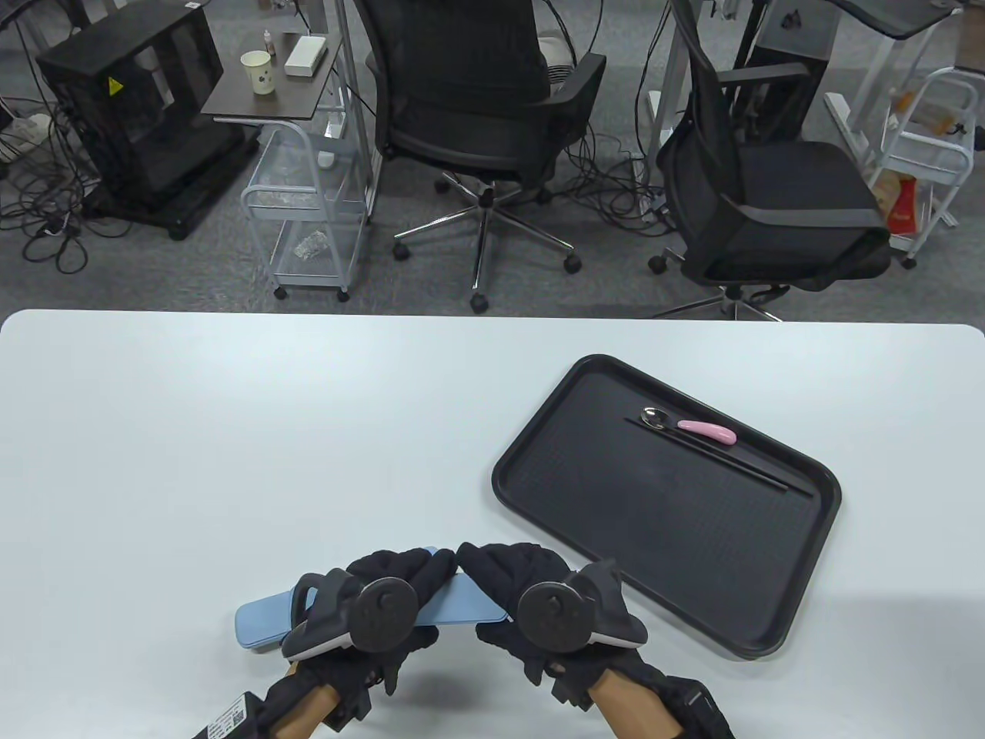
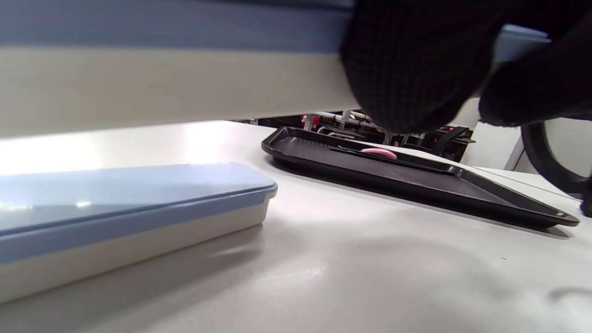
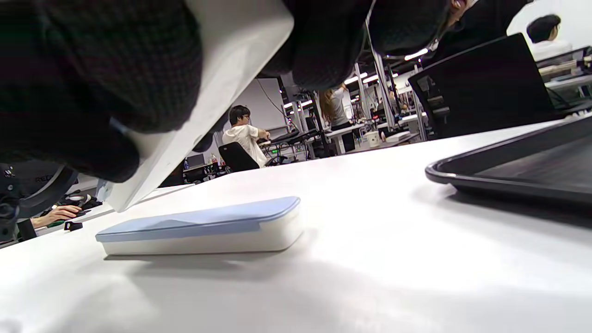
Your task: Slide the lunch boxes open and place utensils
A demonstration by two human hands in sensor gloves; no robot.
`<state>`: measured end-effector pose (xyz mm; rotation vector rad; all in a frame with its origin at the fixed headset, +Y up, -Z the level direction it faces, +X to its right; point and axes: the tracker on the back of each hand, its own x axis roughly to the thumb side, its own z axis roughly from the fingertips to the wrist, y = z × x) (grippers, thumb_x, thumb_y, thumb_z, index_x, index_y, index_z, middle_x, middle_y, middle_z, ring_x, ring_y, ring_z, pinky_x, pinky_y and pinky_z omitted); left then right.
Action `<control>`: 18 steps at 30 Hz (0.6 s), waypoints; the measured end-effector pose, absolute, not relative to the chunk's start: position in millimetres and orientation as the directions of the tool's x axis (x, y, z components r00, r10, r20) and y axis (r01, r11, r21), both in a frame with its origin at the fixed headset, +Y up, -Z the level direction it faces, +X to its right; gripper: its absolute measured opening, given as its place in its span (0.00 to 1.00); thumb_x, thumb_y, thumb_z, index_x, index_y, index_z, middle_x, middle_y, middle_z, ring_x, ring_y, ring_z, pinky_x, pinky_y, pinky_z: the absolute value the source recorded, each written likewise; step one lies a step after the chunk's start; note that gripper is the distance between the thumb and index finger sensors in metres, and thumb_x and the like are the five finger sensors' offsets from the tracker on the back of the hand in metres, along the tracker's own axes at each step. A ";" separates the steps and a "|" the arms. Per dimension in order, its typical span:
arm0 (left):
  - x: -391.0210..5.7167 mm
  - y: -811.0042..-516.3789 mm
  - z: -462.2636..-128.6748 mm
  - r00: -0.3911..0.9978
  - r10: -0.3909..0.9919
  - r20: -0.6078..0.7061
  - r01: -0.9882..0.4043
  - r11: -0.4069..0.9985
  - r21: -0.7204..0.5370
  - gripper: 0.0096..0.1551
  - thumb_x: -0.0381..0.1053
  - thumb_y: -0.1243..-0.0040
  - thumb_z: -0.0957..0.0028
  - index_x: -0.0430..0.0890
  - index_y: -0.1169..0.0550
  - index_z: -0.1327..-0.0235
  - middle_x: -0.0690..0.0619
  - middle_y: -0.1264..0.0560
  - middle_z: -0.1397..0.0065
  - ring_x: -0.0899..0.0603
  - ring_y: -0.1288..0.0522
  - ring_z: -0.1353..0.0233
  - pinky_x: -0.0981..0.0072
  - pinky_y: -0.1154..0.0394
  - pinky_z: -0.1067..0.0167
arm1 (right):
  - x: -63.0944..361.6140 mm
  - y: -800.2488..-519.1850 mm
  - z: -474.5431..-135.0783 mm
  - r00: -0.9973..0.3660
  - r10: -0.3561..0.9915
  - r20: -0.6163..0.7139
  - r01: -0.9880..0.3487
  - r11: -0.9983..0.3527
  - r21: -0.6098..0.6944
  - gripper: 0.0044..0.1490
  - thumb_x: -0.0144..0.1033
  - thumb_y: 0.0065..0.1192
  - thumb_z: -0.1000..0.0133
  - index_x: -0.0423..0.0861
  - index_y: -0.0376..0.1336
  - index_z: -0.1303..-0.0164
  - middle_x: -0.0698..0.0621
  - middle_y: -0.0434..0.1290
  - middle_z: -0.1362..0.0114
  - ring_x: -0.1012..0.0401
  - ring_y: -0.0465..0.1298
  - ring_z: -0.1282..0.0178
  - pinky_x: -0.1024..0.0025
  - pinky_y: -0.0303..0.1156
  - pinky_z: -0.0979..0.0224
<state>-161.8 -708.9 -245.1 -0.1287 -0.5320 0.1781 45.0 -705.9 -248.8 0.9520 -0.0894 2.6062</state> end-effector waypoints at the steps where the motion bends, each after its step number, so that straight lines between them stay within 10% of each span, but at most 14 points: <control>1: -163.1 -709.0 -246.1 0.845 0.220 0.488 -0.153 0.973 -0.173 0.53 0.59 0.29 0.59 0.56 0.45 0.24 0.51 0.41 0.22 0.38 0.36 0.29 0.37 0.41 0.30 | 45.7 -703.4 -248.9 -0.713 0.312 0.627 -0.363 -0.930 0.050 0.55 0.49 0.78 0.55 0.58 0.48 0.22 0.48 0.60 0.23 0.50 0.70 0.26 0.43 0.61 0.22; 18: -213.1 -718.7 -272.4 0.944 0.126 0.304 -0.082 0.985 -0.154 0.52 0.55 0.27 0.58 0.60 0.46 0.26 0.55 0.42 0.21 0.39 0.38 0.26 0.36 0.46 0.27 | 112.8 -702.7 -279.1 -0.814 0.382 0.437 -0.401 -0.915 0.052 0.49 0.43 0.76 0.52 0.59 0.51 0.23 0.46 0.56 0.19 0.47 0.67 0.23 0.42 0.61 0.23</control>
